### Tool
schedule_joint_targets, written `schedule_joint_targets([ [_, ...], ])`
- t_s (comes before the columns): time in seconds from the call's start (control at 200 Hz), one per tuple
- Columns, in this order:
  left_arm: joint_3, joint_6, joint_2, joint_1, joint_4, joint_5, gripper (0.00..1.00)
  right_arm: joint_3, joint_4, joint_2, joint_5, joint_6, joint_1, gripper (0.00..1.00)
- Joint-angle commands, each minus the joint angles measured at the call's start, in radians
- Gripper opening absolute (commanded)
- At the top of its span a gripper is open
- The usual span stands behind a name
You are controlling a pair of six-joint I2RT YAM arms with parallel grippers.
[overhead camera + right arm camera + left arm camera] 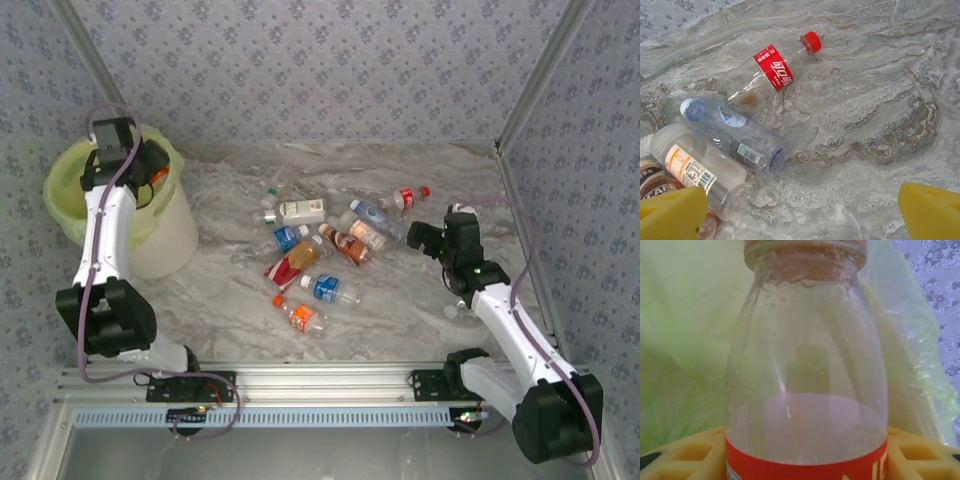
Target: Put the plastic bottles in the bin
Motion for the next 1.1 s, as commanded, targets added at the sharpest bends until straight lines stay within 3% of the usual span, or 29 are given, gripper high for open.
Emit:
schedule_joint_targets([
  [0.0, 0.045, -0.001, 0.018, -0.004, -0.026, -0.046, 0.6, 0.042, -0.025, 0.005, 0.027, -0.019, 0.006, 1.0],
  [0.295, 0.091, 0.031, -0.008, -0.002, -0.074, -0.096, 0.78, 0.034, -0.016, 0.019, 0.027, -0.023, 0.009, 1.0],
  [0.505, -0.002, 0.041, -0.128, -0.003, -0.028, -0.083, 0.82, 0.049, -0.015, 0.108, -0.024, -0.027, 0.006, 1.0],
  [0.6, -0.042, 0.038, -0.188, -0.005, -0.011, -0.046, 0.85, 0.079, -0.016, 0.177, -0.1, -0.067, 0.006, 1.0],
  [0.76, -0.149, 0.001, -0.306, -0.014, 0.071, 0.072, 0.88, 0.147, -0.033, 0.28, -0.103, -0.134, 0.006, 1.0],
  [1.024, -0.311, -0.032, -0.445, -0.136, 0.183, 0.185, 0.94, 0.337, -0.155, 0.482, -0.13, -0.382, -0.006, 1.0],
  [1.094, -0.35, -0.049, -0.461, -0.166, 0.224, 0.234, 0.96, 0.398, -0.199, 0.544, -0.145, -0.431, -0.008, 0.96],
])
